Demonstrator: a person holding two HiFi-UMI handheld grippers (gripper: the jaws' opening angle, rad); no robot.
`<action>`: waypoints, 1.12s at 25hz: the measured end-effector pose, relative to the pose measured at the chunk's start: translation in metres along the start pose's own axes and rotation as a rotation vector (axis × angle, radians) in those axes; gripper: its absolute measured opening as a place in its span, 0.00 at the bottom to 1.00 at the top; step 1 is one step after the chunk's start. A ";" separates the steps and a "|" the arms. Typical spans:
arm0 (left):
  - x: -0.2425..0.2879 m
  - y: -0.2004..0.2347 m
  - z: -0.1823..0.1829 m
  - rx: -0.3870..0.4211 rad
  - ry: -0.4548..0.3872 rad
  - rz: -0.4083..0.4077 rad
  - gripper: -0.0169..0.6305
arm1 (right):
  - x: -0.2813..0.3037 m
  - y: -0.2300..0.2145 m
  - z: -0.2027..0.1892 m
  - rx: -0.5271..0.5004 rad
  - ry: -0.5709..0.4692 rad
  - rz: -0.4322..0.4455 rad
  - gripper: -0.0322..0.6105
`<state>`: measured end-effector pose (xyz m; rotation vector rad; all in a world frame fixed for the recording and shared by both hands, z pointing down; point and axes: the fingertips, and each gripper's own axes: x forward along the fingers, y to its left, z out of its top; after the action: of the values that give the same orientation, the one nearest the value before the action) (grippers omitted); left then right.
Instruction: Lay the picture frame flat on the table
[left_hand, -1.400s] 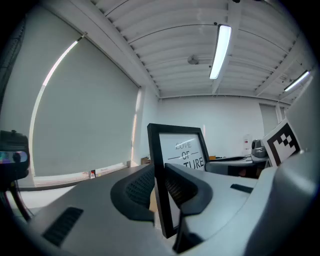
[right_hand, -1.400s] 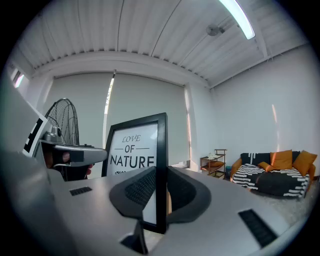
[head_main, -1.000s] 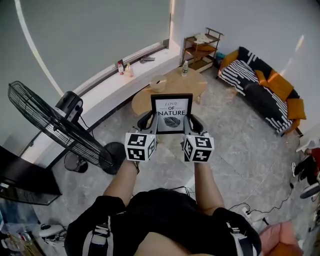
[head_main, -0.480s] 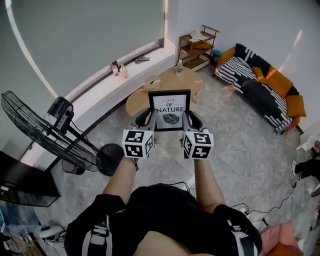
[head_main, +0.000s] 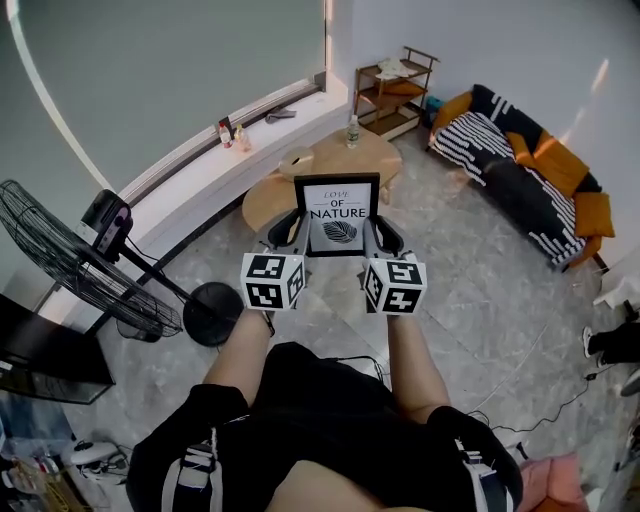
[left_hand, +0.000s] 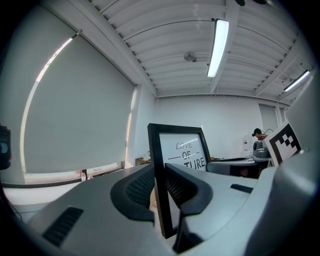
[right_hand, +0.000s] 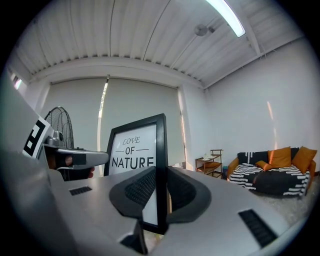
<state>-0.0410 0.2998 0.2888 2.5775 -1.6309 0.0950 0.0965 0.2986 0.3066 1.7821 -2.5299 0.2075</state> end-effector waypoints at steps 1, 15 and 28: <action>0.004 -0.001 -0.001 0.000 0.000 -0.001 0.14 | 0.002 -0.003 -0.001 0.001 0.000 -0.002 0.19; 0.133 0.045 -0.013 -0.023 0.010 -0.037 0.14 | 0.122 -0.062 -0.008 0.000 0.035 -0.032 0.19; 0.336 0.208 0.019 -0.047 0.019 -0.052 0.14 | 0.378 -0.088 0.029 -0.018 0.056 -0.032 0.19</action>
<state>-0.0853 -0.0924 0.3122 2.5738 -1.5388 0.0767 0.0524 -0.0871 0.3269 1.7828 -2.4553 0.2294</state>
